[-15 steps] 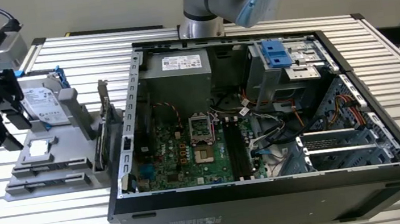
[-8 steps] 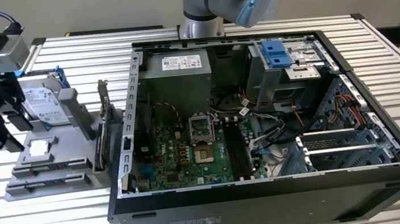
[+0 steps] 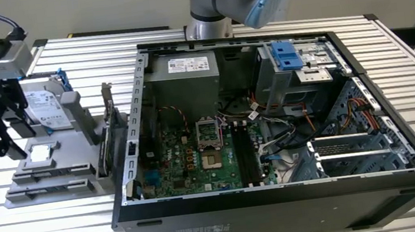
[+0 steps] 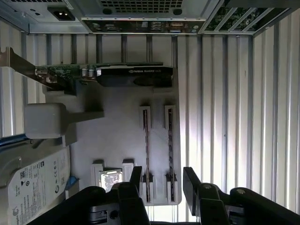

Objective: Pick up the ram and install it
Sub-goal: 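Pick up the ram and move it above insertion slot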

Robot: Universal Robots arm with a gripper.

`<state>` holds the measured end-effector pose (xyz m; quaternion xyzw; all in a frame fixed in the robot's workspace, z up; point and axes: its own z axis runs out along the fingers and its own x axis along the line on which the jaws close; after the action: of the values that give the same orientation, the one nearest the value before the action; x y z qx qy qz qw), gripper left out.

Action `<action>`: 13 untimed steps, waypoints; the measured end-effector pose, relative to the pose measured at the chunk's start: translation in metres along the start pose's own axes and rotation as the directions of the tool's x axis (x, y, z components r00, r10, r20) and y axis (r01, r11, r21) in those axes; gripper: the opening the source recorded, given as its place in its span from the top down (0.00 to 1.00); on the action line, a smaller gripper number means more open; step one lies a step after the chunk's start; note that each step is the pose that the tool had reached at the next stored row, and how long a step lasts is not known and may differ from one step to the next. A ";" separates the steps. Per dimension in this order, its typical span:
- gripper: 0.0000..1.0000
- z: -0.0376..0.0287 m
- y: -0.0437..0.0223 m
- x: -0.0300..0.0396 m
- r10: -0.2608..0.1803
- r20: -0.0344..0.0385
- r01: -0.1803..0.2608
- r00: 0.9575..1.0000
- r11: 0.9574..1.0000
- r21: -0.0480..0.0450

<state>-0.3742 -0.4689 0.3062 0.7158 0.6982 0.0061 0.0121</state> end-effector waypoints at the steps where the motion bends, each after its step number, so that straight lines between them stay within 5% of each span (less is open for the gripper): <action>1: 0.00 0.0007 0.0000 0.0000 0.000 0.000 0.000 1.000 1.000 0.000; 13: 0.00 0.0092 -0.0003 0.0001 -0.015 0.000 0.015 1.000 1.000 0.000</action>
<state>-0.3742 -0.4689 0.2971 0.7107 0.7034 0.0059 0.0119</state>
